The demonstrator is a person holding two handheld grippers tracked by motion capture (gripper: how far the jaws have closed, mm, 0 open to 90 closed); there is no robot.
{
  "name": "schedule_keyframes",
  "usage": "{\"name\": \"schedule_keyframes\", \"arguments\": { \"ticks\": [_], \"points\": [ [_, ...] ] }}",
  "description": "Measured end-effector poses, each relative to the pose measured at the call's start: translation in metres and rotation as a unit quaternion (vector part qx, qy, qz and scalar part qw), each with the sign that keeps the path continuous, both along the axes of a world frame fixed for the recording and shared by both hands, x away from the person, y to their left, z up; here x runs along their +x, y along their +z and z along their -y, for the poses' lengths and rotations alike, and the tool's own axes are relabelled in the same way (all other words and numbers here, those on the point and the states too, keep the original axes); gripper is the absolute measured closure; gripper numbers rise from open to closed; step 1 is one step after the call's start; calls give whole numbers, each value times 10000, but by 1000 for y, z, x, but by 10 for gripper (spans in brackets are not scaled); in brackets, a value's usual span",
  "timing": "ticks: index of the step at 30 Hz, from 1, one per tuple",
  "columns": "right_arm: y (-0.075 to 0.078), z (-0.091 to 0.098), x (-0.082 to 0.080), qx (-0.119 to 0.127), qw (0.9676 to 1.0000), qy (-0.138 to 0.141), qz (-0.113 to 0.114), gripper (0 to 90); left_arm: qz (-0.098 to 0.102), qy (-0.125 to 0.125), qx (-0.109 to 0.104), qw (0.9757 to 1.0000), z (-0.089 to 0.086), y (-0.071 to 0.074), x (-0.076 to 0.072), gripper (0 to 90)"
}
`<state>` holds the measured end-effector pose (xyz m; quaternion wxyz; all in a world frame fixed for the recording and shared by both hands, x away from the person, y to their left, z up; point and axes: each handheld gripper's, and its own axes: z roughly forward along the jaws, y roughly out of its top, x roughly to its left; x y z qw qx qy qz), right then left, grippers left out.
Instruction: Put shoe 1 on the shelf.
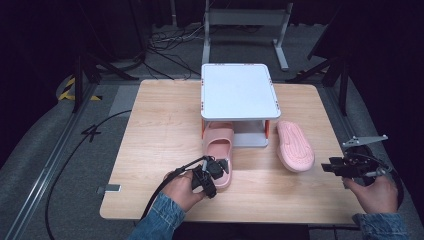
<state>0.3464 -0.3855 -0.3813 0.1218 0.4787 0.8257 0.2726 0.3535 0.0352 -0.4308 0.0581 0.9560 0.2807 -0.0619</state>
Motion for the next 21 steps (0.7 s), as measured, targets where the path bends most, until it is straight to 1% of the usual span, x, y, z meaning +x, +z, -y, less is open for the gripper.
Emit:
{"name": "schedule_keyframes", "arguments": {
  "ticks": [1, 3, 4, 8, 11, 14, 15, 17, 18, 20, 21],
  "points": [
    [0, 0, -1, 0, 10000, -21, -23, 550, -1, 72, -98, 9999, 0, 0, 1, 753],
    [0, 1, -2, 5, 10000, -33, -23, 551, 39, 60, -121, 9999, 0, 0, 3, 755],
    [0, 1, -3, -13, 10000, -36, -17, 551, 70, 118, -157, 9998, 1, -1, 4, 763],
    [0, 5, -7, 0, 9999, -100, -22, 551, 272, 340, -246, 9987, 2, 2, 11, 779],
    [-1, 9, -10, 6, 9999, -156, -39, 551, 426, 569, -424, 9966, 1, 7, 17, 781],
    [-3, 11, -13, -31, 9998, -197, -45, 551, 561, 676, -633, 9941, 1, 11, 23, 778],
    [-3, 11, -13, -21, 9998, -200, -47, 551, 576, 667, -669, 9939, 1, 12, 25, 775],
    [-4, 12, -15, -26, 9997, -212, -77, 551, 596, 787, -694, 9927, 3, 12, 29, 765],
    [-4, 12, -16, -24, 9997, -232, -91, 551, 615, 794, -700, 9925, 4, 11, 32, 761],
    [-5, 13, -18, -34, 9996, -254, -105, 551, 667, 845, -782, 9911, 6, 10, 37, 754],
    [-6, 14, -19, -49, 9996, -260, -79, 551, 653, 879, -795, 9908, 7, 10, 38, 750]
  ]
}}
